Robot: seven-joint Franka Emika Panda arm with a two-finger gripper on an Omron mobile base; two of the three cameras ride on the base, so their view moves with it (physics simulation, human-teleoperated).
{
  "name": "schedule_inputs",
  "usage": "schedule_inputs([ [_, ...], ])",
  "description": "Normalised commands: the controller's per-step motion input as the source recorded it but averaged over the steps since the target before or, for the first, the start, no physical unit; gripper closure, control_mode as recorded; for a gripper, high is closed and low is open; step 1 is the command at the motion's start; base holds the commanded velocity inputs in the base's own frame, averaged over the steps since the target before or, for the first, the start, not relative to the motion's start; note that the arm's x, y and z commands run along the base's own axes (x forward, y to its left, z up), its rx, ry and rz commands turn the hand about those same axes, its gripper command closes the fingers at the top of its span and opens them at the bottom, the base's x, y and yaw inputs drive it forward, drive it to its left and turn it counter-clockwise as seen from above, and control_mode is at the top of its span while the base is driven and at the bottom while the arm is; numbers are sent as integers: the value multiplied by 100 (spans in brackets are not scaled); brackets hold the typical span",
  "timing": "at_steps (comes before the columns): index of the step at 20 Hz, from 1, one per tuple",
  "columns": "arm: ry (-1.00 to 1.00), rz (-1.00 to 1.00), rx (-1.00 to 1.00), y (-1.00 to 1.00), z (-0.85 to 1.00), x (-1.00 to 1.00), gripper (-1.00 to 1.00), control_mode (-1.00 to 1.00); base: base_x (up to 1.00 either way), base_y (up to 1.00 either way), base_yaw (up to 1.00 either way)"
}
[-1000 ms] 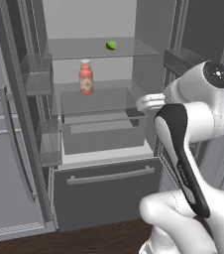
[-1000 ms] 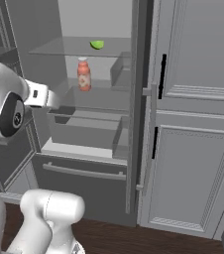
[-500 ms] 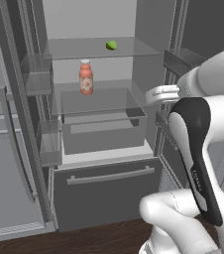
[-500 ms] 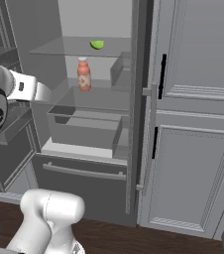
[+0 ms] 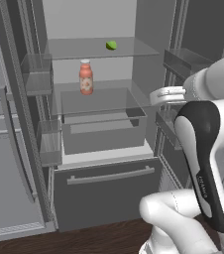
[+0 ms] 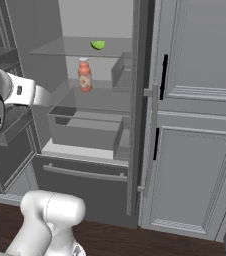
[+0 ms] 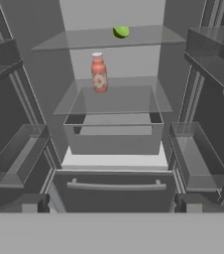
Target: Grab a lemon wedge from the fridge and one ice cube from the ice bowl, and put them in the glass of lemonade.
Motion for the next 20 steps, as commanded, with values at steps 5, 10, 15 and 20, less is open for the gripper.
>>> schedule_inputs([
  [5, -2, -2, 0, 8, 0, -31, -100, -100, 0, 0, 0],
  [10, -4, -5, 0, 2, 12, -52, -100, -100, 0, 0, 0],
  [15, 0, 1, 0, -11, 11, -2, -100, -100, 0, 0, 0],
  [20, 0, 0, 0, -19, 4, -5, -100, -100, 0, 0, 0],
])
